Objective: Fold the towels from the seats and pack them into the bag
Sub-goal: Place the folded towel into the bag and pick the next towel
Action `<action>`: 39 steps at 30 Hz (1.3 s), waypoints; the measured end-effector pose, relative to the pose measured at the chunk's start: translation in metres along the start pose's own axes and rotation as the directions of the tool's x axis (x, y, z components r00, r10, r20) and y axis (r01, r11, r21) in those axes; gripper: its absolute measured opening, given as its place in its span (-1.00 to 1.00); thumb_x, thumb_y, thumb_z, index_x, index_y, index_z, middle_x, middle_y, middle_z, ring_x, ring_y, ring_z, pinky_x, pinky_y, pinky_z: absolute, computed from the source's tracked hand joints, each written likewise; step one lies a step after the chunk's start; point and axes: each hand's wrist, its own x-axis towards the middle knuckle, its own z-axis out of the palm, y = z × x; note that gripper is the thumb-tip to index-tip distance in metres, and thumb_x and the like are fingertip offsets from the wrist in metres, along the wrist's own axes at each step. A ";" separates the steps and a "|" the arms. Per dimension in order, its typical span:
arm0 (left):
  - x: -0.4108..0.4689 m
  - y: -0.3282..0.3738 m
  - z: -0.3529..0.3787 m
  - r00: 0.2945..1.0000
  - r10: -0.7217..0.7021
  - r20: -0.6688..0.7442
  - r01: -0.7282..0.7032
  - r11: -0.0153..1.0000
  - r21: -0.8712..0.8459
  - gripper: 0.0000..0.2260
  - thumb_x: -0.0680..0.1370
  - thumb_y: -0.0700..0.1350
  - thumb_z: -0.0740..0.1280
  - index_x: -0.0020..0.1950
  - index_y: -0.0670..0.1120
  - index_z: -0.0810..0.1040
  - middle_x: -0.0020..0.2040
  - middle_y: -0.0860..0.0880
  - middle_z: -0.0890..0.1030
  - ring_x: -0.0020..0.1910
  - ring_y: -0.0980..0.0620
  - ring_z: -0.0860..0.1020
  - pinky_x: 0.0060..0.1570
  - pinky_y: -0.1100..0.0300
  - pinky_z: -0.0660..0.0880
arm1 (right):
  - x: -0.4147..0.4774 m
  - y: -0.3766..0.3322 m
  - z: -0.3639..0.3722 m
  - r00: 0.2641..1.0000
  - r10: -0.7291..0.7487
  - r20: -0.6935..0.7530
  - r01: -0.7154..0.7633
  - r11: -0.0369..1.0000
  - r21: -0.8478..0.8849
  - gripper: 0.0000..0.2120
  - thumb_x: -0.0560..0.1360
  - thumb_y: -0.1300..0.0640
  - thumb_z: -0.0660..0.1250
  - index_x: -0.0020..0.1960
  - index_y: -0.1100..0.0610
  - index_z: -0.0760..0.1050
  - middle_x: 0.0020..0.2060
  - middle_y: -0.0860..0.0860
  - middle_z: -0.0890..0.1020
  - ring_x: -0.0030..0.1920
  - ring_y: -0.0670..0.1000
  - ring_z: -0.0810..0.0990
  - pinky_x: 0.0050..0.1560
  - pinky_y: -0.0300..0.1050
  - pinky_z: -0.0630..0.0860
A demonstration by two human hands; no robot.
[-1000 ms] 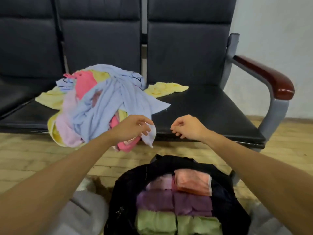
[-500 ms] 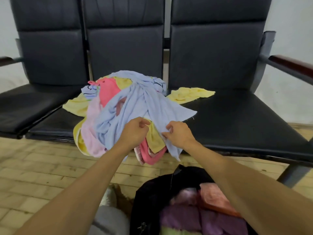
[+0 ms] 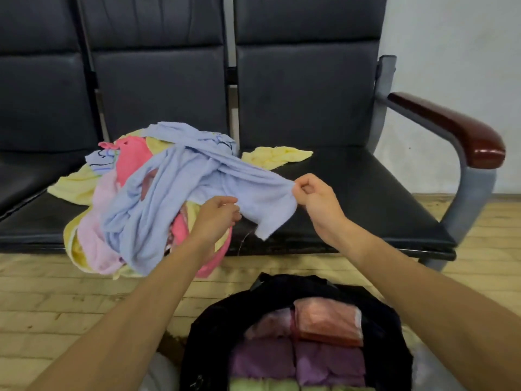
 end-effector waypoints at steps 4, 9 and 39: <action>-0.013 0.004 0.043 0.999 -0.020 0.031 0.024 0.990 -0.136 -0.76 0.61 -0.19 0.21 0.29 -0.13 0.41 0.14 -0.13 0.56 0.09 -0.03 0.61 0.18 0.09 0.53 | -0.001 -0.004 -0.032 0.978 0.136 -0.159 -0.096 0.967 0.236 -0.88 0.62 0.18 0.19 0.01 0.09 0.51 -0.01 0.05 0.52 -0.01 0.03 0.49 0.01 -0.02 0.48; -0.018 0.010 0.078 0.999 -0.020 0.051 0.030 0.976 -0.218 -0.70 0.62 -0.15 0.21 0.36 -0.08 0.34 0.20 -0.12 0.53 0.12 -0.04 0.60 0.21 0.05 0.53 | -0.006 -0.012 -0.052 0.962 0.250 -0.107 -0.185 0.891 0.414 -0.84 0.66 0.19 0.13 0.05 0.12 0.50 0.08 0.13 0.56 0.02 0.08 0.54 0.14 0.07 0.54; -0.059 -0.006 0.063 0.993 0.010 0.113 -0.006 0.999 -0.036 -0.76 0.58 -0.36 0.14 0.15 -0.18 0.49 0.07 -0.21 0.61 -0.02 -0.05 0.56 0.02 0.04 0.50 | -0.040 0.020 -0.066 0.985 0.115 0.128 -0.023 0.823 -0.568 -0.90 0.57 0.09 0.30 -0.06 0.07 0.57 -0.18 -0.01 0.67 -0.19 -0.01 0.64 -0.14 -0.07 0.62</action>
